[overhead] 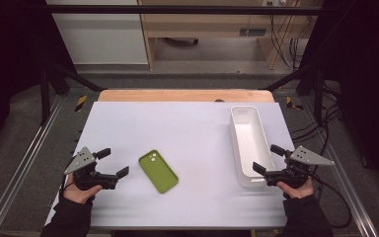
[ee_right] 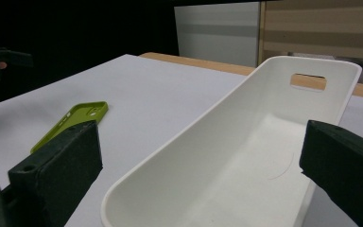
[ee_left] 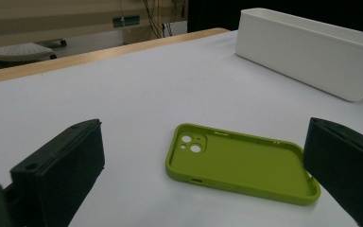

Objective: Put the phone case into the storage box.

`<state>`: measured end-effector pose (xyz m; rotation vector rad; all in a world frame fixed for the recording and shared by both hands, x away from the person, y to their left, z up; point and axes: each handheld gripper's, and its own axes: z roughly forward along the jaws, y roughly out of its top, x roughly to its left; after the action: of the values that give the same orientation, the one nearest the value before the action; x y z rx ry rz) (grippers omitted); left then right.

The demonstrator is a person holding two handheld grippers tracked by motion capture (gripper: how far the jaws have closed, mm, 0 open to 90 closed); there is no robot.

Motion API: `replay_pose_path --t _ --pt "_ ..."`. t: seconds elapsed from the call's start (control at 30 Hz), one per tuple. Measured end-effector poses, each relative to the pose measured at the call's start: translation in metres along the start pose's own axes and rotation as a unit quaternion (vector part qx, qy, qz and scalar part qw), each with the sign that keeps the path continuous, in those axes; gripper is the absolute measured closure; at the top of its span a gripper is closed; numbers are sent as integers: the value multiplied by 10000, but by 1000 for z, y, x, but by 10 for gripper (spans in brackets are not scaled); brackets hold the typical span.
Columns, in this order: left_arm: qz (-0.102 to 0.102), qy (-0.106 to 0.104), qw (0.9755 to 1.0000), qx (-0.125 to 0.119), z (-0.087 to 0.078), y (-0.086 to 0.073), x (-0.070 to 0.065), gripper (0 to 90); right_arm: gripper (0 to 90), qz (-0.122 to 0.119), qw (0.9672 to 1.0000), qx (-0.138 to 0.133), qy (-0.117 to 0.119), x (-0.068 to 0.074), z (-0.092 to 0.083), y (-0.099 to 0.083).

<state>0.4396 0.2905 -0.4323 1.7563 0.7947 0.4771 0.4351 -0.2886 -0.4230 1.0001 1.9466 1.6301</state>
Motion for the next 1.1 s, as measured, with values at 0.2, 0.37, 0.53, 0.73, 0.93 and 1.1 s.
replay_pose_path --t 0.2,0.37,0.53,0.73,0.93,1.1 --pt "1 4 10000 15 1 2 -1 0 5 8 10000 2 23 0 -1 0" --pt "-23 -41 10000 12 1 3 -3 0 6 -5 10000 19 5 1 0 0" --pt "31 -88 9998 160 7 7 -8 0 5 -22 10000 55 15 1 1 0" --pt "78 -109 9993 338 15 9 -13 0 5 -27 10000 52 9 1 0 0" --pt "7 -43 9983 576 24 8 -14 0 5 -24 10000 59 11 1 0 0" --pt "42 78 9969 779 31 4 -15 4 5 -25 10000 64 5 1 1 0"
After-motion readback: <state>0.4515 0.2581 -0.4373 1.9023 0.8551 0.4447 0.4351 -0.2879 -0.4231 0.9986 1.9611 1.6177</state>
